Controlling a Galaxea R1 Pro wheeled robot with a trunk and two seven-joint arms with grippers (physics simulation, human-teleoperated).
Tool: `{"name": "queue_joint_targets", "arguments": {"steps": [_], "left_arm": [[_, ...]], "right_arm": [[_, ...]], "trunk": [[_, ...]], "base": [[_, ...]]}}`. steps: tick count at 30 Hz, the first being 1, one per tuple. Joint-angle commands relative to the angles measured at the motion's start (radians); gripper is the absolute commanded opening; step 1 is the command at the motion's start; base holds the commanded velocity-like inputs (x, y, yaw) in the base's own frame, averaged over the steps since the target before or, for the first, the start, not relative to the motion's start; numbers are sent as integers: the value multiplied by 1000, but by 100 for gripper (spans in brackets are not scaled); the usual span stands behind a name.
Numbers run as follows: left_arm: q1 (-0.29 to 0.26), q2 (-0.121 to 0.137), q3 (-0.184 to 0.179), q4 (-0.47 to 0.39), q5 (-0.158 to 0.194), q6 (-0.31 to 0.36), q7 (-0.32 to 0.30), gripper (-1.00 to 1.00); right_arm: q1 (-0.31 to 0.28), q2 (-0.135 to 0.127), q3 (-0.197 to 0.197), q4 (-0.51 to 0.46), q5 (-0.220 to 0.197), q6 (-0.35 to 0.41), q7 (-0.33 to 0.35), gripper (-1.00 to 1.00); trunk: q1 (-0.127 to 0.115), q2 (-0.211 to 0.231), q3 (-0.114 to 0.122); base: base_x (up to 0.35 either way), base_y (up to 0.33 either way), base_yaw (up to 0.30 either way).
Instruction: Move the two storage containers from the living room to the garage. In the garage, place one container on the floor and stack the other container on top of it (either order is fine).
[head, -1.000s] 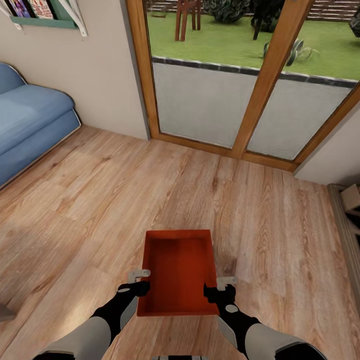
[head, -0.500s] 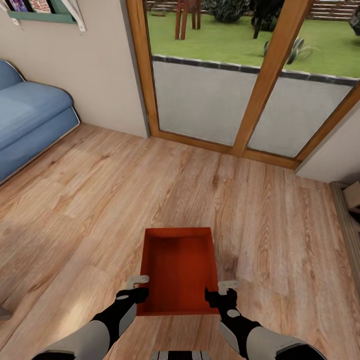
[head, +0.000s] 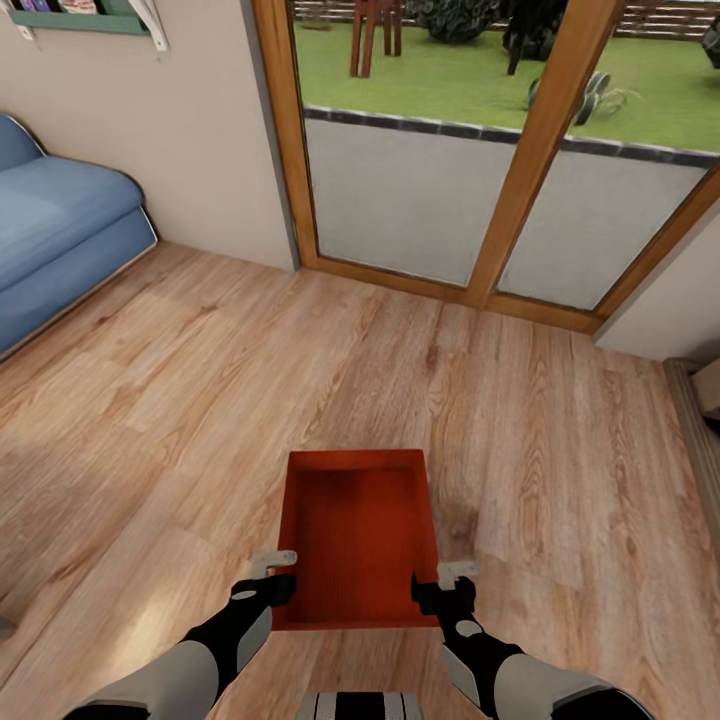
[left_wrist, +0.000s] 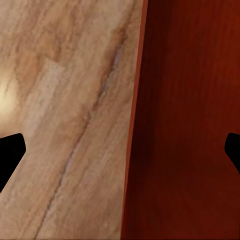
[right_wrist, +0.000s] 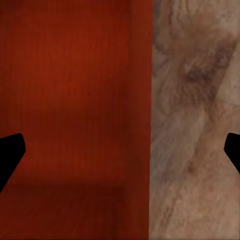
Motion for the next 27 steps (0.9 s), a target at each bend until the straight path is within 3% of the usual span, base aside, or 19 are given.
{"name": "queue_joint_targets", "arguments": {"steps": [1, 20, 27], "left_arm": [[0, 0, -2, -2, 10, 2, 3, 100], [0, 0, -2, -4, 10, 1, 3, 100], [0, 0, -3, -4, 10, 1, 3, 100]], "right_arm": [[-1, 0, 9, 1, -8, -4, -3, 100], [-1, -1, 8, 1, -7, -4, -4, 100], [-1, -27, 9, 1, -7, -4, -4, 100]], "trunk": [[4, -7, -4], [11, -21, -10], [11, -21, -10]], "base": [[0, 0, 0], [0, 0, 0], [0, 0, 0]]}}
